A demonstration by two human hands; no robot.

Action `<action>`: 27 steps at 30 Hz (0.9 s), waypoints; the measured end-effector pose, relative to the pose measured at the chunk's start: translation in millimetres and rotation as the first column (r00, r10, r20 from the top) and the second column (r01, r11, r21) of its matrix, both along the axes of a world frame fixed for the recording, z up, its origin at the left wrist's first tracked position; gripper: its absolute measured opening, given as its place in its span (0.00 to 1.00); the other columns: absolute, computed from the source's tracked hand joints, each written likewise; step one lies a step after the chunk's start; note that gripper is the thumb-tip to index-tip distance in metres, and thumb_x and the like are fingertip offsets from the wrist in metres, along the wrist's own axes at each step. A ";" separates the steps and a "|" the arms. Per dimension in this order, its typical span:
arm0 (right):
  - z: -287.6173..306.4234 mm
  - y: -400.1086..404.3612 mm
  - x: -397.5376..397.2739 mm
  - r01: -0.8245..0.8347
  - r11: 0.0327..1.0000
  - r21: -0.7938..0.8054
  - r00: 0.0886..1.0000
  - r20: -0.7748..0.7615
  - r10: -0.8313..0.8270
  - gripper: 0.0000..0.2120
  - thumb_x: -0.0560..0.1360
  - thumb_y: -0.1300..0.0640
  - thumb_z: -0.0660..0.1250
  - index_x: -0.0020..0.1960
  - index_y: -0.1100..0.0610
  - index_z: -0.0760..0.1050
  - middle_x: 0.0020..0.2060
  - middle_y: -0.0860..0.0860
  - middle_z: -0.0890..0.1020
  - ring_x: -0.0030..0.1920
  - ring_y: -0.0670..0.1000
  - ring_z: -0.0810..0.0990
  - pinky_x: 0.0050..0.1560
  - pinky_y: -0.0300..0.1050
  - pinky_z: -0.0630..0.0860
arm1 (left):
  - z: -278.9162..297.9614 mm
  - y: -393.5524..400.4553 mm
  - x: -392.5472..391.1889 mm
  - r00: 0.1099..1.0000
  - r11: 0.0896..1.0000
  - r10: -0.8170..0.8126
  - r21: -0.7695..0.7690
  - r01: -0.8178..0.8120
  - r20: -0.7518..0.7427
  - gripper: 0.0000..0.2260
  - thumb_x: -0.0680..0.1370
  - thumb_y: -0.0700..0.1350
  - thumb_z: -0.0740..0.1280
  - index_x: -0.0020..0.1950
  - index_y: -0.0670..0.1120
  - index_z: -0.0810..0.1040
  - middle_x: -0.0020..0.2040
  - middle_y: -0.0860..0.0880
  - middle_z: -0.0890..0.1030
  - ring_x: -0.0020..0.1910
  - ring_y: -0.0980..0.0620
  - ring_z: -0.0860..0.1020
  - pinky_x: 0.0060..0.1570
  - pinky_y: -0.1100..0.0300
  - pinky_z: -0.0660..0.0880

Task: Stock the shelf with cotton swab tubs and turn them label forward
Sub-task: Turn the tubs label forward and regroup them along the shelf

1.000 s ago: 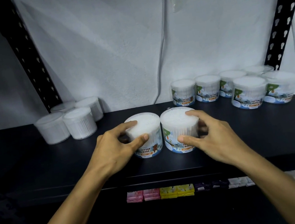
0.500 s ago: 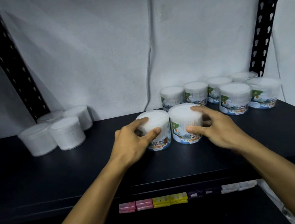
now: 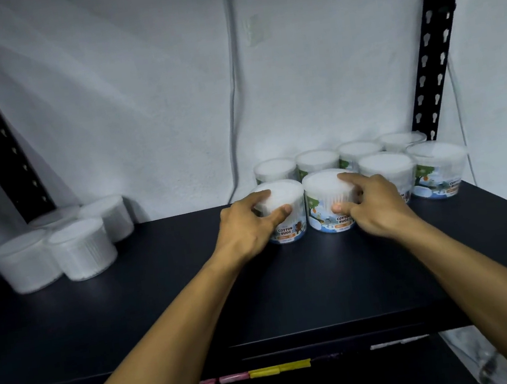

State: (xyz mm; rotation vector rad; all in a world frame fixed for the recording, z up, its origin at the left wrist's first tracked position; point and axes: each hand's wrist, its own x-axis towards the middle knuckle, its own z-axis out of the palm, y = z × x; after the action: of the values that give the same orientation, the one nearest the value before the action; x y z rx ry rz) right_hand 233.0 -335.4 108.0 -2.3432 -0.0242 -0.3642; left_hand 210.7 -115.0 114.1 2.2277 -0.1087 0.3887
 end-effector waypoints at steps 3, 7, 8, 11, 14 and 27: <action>5.4 0.7 2.5 0.013 0.997 -0.079 1.000 -0.016 -0.014 0.31 0.72 0.53 0.72 0.72 0.53 0.65 0.66 0.61 0.70 0.68 0.59 0.68 0.69 0.49 0.63 | 1.2 -5.5 7.6 1.000 1.000 -0.004 0.001 0.004 -0.001 0.26 0.71 0.59 0.73 0.67 0.52 0.76 0.59 0.47 0.79 0.51 0.56 0.76 0.52 0.68 0.71; 11.4 3.3 3.2 0.032 0.990 -0.135 0.998 -0.043 -0.038 0.30 0.74 0.54 0.70 0.74 0.52 0.63 0.67 0.62 0.67 0.68 0.61 0.67 0.68 0.48 0.62 | 1.5 -11.0 13.9 1.000 1.000 0.000 -0.004 0.000 -0.004 0.27 0.71 0.58 0.73 0.68 0.52 0.75 0.60 0.47 0.79 0.52 0.55 0.77 0.54 0.66 0.72; 12.7 4.3 2.7 0.036 0.989 -0.145 0.998 -0.050 -0.044 0.30 0.75 0.54 0.69 0.74 0.52 0.62 0.67 0.62 0.67 0.68 0.61 0.67 0.67 0.47 0.62 | 1.7 -11.9 15.2 1.000 1.000 0.001 -0.005 -0.001 -0.004 0.27 0.71 0.58 0.73 0.68 0.52 0.75 0.60 0.47 0.79 0.51 0.56 0.77 0.53 0.67 0.72; 16.7 6.9 1.0 0.040 0.980 -0.195 0.997 -0.059 -0.053 0.29 0.76 0.54 0.67 0.75 0.53 0.61 0.67 0.62 0.67 0.68 0.60 0.65 0.66 0.47 0.62 | 1.6 -13.9 19.4 1.000 1.000 0.009 -0.004 -0.009 -0.005 0.27 0.71 0.59 0.73 0.68 0.52 0.75 0.59 0.47 0.79 0.49 0.56 0.76 0.51 0.69 0.71; 20.8 9.2 -0.3 0.042 0.965 -0.260 0.996 -0.059 -0.059 0.29 0.77 0.54 0.65 0.75 0.54 0.60 0.66 0.63 0.69 0.68 0.60 0.64 0.64 0.47 0.63 | 1.0 -15.3 22.1 1.000 1.000 0.017 -0.005 -0.017 -0.002 0.27 0.71 0.59 0.73 0.68 0.52 0.75 0.59 0.46 0.79 0.51 0.55 0.78 0.54 0.66 0.72; 31.1 13.3 -5.1 0.050 0.916 -0.398 0.994 -0.073 -0.086 0.25 0.79 0.54 0.62 0.74 0.56 0.61 0.63 0.62 0.71 0.64 0.61 0.67 0.61 0.49 0.66 | 1.4 -19.9 23.1 1.000 1.000 0.026 -0.001 -0.026 0.004 0.28 0.72 0.60 0.72 0.68 0.51 0.75 0.60 0.46 0.79 0.51 0.56 0.75 0.56 0.67 0.70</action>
State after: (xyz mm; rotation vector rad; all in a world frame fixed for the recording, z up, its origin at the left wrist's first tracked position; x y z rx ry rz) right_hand 227.9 -322.2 139.1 -2.7669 0.0306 -0.3101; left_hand 233.8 -134.9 115.5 2.2291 -0.0820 0.4066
